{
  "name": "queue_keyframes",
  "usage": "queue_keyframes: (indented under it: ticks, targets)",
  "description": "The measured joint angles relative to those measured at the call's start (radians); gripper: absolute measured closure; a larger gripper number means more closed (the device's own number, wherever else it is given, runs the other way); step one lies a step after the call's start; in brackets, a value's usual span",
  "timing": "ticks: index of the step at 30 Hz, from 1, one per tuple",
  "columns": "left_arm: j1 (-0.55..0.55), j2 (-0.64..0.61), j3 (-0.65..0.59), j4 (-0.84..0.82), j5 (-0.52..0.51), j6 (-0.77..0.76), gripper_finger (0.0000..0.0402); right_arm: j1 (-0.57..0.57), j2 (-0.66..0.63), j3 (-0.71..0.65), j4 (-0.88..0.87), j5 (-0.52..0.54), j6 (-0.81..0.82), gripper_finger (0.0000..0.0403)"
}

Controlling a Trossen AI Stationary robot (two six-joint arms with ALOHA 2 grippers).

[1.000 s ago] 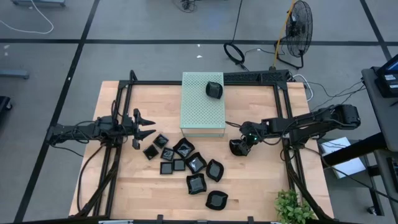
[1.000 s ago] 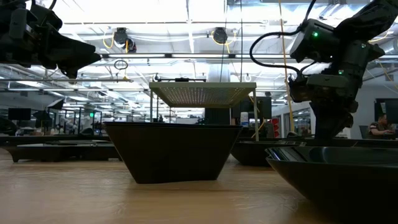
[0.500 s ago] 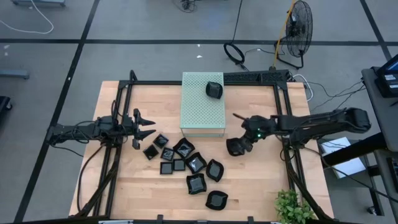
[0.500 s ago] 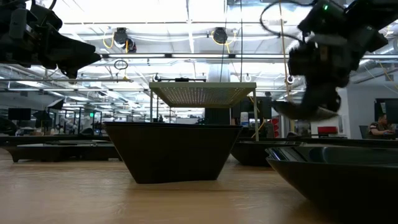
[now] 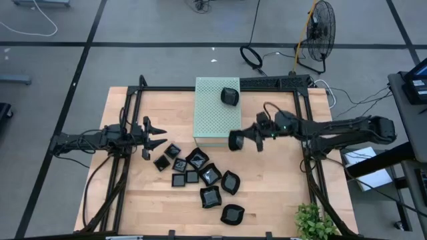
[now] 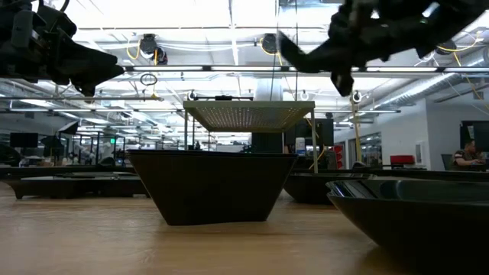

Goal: Pick & Place Mini shaped plates
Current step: Stack the black leaf-shaped plate on top of the other leaf-shaped plates on the shelf

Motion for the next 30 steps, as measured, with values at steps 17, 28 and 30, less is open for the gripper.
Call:
queue_keyframes:
  ticks: [17, 28, 30]
  targets:
    - [0.0, 0.0, 0.0, 0.0, 0.0, 0.0, 0.0227, -0.428, 0.357, 0.597, -0.475, -0.212, -0.203, 0.0403]
    - [0.0, 0.0, 0.0, 0.0, 0.0, 0.0, 0.0227, -0.533, 0.444, 0.611, -0.473, -0.233, -0.269, 0.0403]
    - [0.0, 0.0, 0.0, 0.0, 0.0, 0.0, 0.0227, -0.539, 0.443, 0.611, -0.477, -0.233, -0.275, 0.0403]
